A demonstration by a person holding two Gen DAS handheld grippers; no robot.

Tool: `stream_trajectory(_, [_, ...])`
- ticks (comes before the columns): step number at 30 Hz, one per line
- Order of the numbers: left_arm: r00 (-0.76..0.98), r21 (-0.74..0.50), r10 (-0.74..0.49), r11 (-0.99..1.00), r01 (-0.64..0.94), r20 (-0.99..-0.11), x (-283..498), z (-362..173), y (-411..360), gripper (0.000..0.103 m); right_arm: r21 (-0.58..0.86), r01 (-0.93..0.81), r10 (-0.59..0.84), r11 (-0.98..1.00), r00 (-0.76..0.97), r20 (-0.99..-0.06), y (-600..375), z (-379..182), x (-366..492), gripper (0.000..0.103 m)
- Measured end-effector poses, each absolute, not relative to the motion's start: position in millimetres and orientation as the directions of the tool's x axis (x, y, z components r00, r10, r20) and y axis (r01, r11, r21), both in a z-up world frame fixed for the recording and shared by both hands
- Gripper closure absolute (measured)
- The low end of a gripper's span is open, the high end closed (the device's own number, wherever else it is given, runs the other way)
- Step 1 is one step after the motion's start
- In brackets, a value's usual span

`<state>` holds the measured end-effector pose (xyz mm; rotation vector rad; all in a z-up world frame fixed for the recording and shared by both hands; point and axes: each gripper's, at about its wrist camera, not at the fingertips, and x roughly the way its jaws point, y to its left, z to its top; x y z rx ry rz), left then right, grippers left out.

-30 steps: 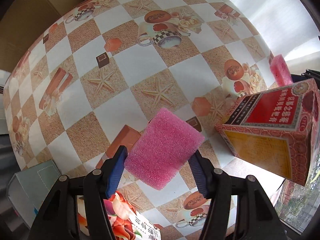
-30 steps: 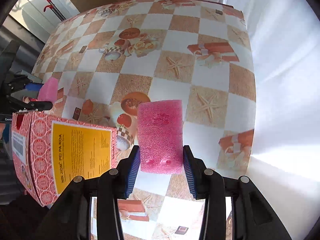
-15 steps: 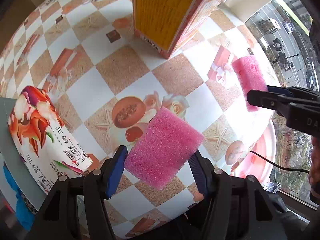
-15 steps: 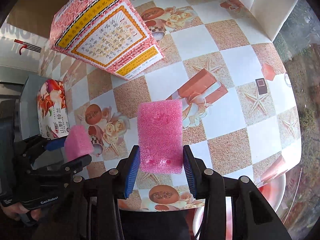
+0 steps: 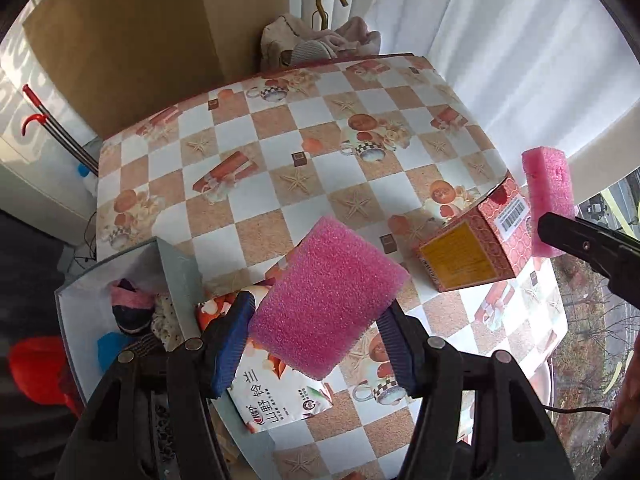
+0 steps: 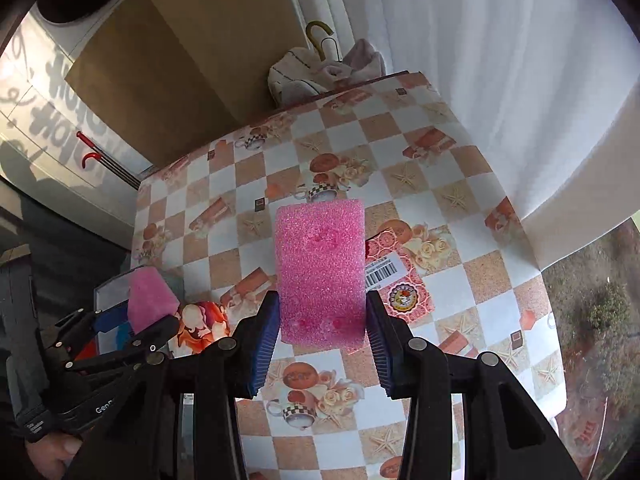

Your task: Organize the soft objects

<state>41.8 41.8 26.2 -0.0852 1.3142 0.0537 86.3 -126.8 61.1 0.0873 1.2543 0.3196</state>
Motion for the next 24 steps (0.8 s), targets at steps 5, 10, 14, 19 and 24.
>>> stream_trajectory(5, [0.101, -0.032, -0.007, 0.967, -0.252, -0.995, -17, -18, 77, 0.038, 0.252, -0.385, 0.300, 0.888, 0.072, -0.951, -55, 11, 45, 0.059])
stream_trajectory(10, [0.054, -0.019, -0.004, 0.962, -0.273, -0.999, -58, -31, 60, 0.038, 0.259, -0.502, 0.271, 0.825, -0.051, -0.961, -40, -15, 5, 0.059])
stream_trajectory(14, [0.077, 0.040, 0.069, 0.943, -0.330, -0.995, -71, -14, 59, 0.038, 0.280, -0.566, 0.309, 0.775, -0.047, -0.950, -35, -5, -4, 0.059])
stream_trajectory(19, [0.106, 0.100, 0.159, 0.900, -0.425, -0.982, -88, 14, 71, 0.038, 0.325, -0.618, 0.373, 0.716, -0.055, -0.926, -21, 8, -8, 0.059])
stream_trajectory(24, [0.102, 0.132, 0.202, 0.873, -0.470, -0.974, -106, 24, 80, 0.038, 0.350, -0.668, 0.391, 0.656, -0.096, -0.915, -2, 10, -24, 0.059])
